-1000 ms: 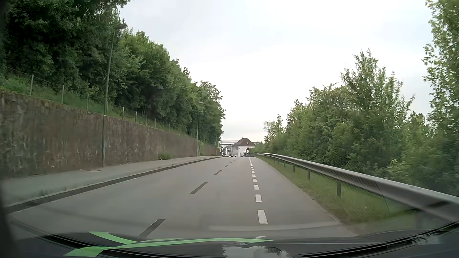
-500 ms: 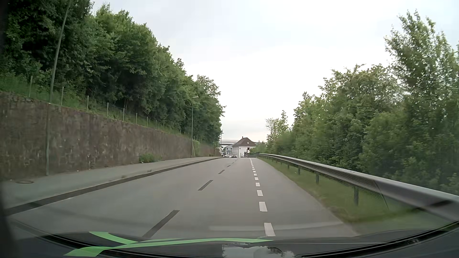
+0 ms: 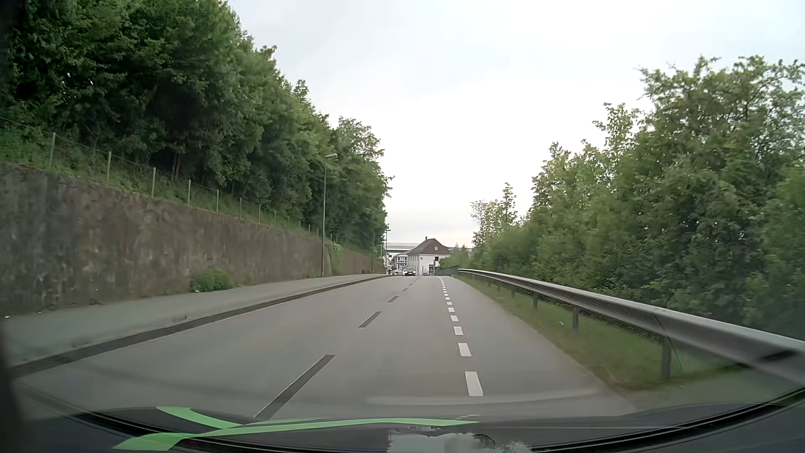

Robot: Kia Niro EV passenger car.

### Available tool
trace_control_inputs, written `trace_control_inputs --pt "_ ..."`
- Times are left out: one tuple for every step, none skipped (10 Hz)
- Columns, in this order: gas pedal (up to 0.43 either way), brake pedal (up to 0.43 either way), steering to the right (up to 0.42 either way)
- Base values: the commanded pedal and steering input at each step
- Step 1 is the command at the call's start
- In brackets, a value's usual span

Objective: Follow the waypoints while adhering to traffic rules and regulations

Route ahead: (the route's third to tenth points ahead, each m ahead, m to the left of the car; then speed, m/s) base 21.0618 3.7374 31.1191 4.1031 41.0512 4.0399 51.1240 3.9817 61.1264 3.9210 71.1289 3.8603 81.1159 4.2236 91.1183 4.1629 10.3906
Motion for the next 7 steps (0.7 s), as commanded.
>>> trace_control_inputs --pt "0.059 0.0 -0.002" --pt "0.008 0.0 -0.002" --pt "0.0 0.0 -0.003" --pt "0.0 0.0 -0.003" --pt "0.0 0.0 -0.003" --pt "0.0 0.0 -0.002" --pt "0.0 0.0 -0.002"
